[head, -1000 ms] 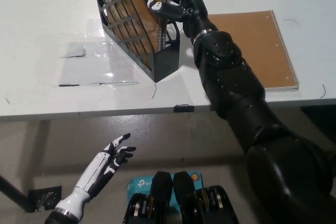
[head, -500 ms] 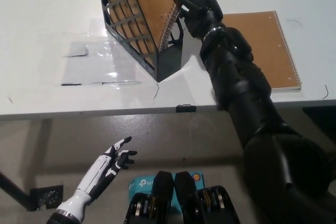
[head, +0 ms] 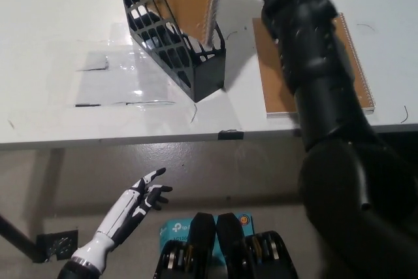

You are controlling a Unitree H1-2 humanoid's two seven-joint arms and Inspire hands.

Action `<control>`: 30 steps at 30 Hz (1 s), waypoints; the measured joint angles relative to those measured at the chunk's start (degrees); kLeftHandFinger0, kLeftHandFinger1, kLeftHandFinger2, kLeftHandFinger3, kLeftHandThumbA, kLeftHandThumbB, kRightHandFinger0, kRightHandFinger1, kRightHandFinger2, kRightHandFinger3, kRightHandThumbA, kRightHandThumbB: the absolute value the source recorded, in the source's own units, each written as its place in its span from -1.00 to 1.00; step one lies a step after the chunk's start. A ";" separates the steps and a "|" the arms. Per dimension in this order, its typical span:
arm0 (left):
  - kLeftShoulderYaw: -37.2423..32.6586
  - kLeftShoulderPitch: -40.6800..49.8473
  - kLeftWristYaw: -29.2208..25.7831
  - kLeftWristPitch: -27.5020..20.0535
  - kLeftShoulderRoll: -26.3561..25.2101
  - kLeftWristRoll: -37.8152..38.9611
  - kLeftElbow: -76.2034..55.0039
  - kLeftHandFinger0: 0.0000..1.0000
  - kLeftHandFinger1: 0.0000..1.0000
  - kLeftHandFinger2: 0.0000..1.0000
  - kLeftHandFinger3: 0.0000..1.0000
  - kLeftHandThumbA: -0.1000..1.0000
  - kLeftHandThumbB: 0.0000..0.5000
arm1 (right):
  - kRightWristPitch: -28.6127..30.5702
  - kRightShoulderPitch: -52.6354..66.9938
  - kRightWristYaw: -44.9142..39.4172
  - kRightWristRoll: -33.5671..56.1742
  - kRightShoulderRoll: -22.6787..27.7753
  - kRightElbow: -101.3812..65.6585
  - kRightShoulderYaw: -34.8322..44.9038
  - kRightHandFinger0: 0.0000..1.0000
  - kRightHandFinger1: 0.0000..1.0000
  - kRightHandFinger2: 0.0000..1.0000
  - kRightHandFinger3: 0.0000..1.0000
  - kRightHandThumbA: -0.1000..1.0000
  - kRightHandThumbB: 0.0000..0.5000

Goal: Use the right hand to pick up a book from the book holder on the left side and put it on another book on the right side

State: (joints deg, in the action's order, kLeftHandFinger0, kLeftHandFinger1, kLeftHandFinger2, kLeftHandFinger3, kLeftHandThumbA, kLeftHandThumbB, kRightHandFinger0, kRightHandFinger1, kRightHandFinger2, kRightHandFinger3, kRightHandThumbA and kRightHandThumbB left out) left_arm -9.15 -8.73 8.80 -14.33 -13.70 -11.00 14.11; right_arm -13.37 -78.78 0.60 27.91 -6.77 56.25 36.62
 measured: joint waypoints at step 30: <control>-0.12 0.03 0.32 -1.13 -0.21 -0.04 0.01 0.32 0.37 0.54 0.88 1.00 -0.40 | -13.34 -4.08 4.24 17.68 13.62 -11.90 4.52 -1.00 -0.55 0.49 1.00 -1.00 -0.85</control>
State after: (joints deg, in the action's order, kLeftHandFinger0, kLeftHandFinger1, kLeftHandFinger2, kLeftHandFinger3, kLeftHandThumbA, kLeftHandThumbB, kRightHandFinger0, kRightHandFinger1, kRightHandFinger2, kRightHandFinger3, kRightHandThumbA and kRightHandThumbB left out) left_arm -9.27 -8.70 9.11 -15.45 -13.91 -11.03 14.12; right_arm -26.71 -82.86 4.84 45.59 6.86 44.35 41.13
